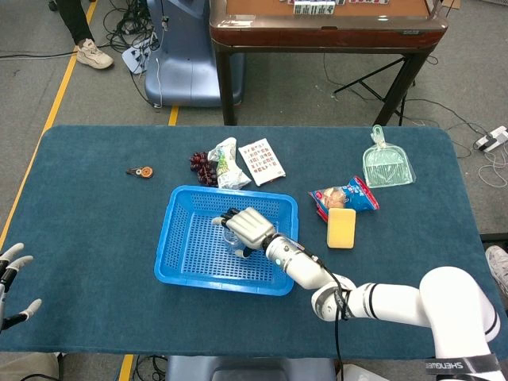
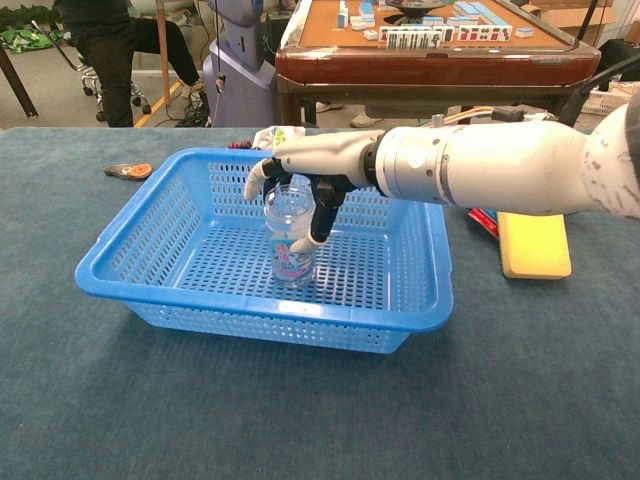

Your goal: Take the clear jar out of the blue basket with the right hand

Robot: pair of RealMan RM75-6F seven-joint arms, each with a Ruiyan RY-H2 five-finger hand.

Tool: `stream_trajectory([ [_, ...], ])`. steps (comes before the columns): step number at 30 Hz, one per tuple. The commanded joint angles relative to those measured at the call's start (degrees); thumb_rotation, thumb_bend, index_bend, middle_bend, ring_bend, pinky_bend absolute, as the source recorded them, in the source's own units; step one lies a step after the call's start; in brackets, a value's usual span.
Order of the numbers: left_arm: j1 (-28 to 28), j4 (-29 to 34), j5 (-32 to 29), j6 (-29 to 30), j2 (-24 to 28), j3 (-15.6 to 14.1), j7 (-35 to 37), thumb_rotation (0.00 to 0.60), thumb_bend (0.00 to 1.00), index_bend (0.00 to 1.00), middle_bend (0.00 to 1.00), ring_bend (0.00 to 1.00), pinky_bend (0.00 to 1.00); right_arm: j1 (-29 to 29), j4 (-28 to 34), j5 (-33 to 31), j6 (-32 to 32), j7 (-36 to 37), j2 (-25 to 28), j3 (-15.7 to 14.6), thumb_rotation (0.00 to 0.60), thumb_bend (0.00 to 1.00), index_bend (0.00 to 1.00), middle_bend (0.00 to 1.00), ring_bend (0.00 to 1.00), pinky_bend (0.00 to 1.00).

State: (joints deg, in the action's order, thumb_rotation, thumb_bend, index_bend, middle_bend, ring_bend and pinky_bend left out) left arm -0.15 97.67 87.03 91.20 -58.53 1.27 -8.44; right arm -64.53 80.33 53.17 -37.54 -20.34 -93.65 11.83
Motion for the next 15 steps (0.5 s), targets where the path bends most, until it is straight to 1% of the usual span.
stream_trajectory([
  [1, 0.02, -0.12, -0.12, -0.08, -0.05, 0.06, 0.09, 0.600, 0.15, 0.31, 0.14, 0.15, 0.18, -0.17, -1.42, -0.21, -1.09, -0.18, -1.33, -0.41, 0.600, 0.34, 0.38, 0.34, 0.29, 0.59],
  [3, 0.04, -0.24, -0.17, -0.05, -0.11, 0.14, 0.19, 0.600, 0.15, 0.31, 0.14, 0.15, 0.18, 0.04, -1.56, 0.22, -1.77, 0.19, -1.49, -0.40, 0.600, 0.39, 0.44, 0.38, 0.32, 0.65],
  [5, 0.05, -0.36, -0.29, -0.11, -0.16, 0.22, 0.23, 0.600, 0.15, 0.31, 0.14, 0.15, 0.18, 0.60, -0.67, 1.01, -2.86, 1.40, -0.85, 0.26, 0.600, 0.44, 0.47, 0.40, 0.35, 0.69],
  [8, -0.02, -0.47, -0.42, -0.29, -0.21, 0.31, 0.23, 0.600, 0.15, 0.31, 0.14, 0.15, 0.18, 1.71, 2.26, 2.98, -4.47, 3.63, 1.58, 1.46, 0.600, 0.45, 0.49, 0.41, 0.37, 0.71],
  [13, -0.20, -0.55, -0.62, -0.42, -0.27, 0.64, 0.29, 0.600, 0.15, 0.31, 0.14, 0.15, 0.18, 4.91, 10.04, 7.24, -7.52, 7.61, 9.88, 3.16, 0.600, 0.45, 0.49, 0.42, 0.38, 0.72],
  [15, -0.20, -0.62, -0.68, -0.32, -0.22, 0.79, 0.40, 0.600, 0.15, 0.31, 0.14, 0.15, 0.18, 6.71, 13.54, 8.60, -8.64, 9.03, 14.36, 3.43, 0.600, 0.45, 0.49, 0.42, 0.38, 0.72],
])
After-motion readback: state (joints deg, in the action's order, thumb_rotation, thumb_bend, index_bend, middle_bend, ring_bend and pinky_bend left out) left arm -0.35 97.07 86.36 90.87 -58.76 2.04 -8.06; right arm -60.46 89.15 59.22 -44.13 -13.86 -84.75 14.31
